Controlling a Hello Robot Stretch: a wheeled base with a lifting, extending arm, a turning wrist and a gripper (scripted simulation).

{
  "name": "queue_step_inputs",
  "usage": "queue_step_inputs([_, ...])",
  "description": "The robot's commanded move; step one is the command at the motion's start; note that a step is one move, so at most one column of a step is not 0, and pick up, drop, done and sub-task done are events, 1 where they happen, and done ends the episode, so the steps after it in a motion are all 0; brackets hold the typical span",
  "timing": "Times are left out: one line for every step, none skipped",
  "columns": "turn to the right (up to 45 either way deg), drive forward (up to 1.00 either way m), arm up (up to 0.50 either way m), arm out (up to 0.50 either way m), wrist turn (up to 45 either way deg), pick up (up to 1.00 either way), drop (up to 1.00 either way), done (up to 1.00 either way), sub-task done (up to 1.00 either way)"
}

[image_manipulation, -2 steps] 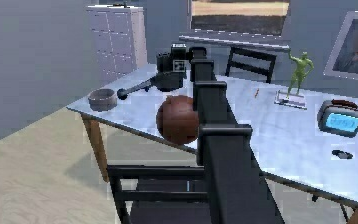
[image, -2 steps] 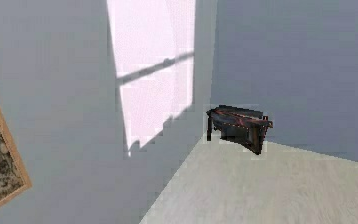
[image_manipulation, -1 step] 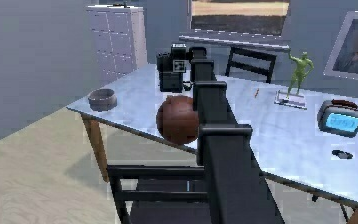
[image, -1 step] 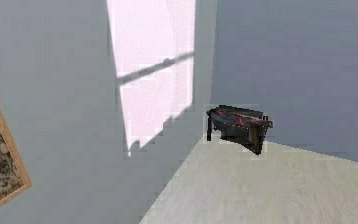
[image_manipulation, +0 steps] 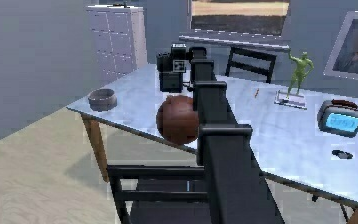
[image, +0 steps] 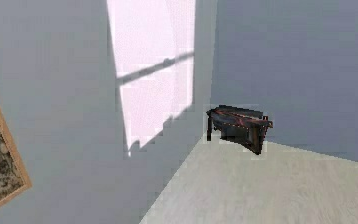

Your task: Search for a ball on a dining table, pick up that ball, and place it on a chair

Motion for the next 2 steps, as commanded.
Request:
queue_step_inputs([0.0,0.00,-0.20,0.00,0.0,0.00,0.00,0.00,0.00])
queue_step_inputs([0.0,0.00,0.00,0.00,0.0,1.00,0.00,0.00,0.00])
